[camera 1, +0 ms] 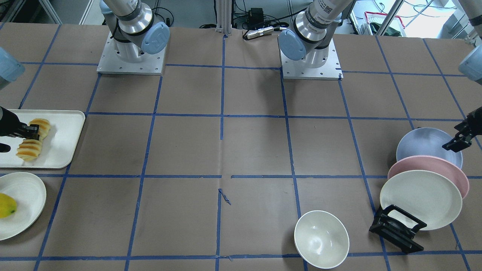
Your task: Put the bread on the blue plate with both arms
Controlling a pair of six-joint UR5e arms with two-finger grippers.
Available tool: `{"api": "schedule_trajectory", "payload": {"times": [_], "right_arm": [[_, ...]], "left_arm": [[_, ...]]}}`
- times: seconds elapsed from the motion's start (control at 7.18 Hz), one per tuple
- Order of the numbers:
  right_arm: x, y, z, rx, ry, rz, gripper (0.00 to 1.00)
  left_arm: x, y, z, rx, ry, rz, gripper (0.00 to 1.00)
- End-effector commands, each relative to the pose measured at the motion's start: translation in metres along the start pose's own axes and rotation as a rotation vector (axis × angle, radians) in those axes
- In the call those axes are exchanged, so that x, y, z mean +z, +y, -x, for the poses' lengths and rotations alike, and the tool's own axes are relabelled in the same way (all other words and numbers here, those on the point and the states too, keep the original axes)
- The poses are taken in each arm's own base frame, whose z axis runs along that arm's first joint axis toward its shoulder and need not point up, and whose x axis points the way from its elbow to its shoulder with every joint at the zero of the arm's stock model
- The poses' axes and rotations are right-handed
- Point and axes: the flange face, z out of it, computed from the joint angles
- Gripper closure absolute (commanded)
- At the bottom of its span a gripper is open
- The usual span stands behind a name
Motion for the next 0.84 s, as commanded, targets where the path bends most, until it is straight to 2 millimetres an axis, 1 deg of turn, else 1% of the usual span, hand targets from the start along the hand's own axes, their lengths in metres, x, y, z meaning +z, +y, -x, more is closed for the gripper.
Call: {"api": "schedule_trajectory", "payload": {"times": [0.0, 0.14, 0.28, 0.42, 0.56, 0.7], "right_arm": [[-0.018, -0.004, -0.004, 0.005, 0.021, -0.021, 0.96], [-0.020, -0.005, -0.003, 0.002, 0.023, -0.023, 0.96], [-0.020, -0.005, -0.003, 0.001, 0.023, -0.025, 0.96], [-0.020, -0.005, -0.003, -0.001, 0.020, -0.028, 0.96], [-0.020, -0.005, -0.002, -0.001, 0.019, -0.029, 0.95], [-0.020, -0.005, -0.002, -0.001, 0.017, -0.030, 0.95]], "left_arm": [[0.011, -0.004, 0.008, 0.001, -0.067, 0.010, 0.30], [0.018, -0.003, 0.006, 0.004, -0.067, 0.023, 0.61], [0.019, -0.006, 0.007, 0.005, -0.063, 0.023, 0.85], [0.020, -0.006, 0.006, 0.007, -0.054, 0.025, 1.00], [0.017, -0.006, 0.006, 0.009, -0.052, 0.020, 1.00], [0.021, -0.006, 0.008, 0.006, -0.054, 0.029, 1.00]]}}
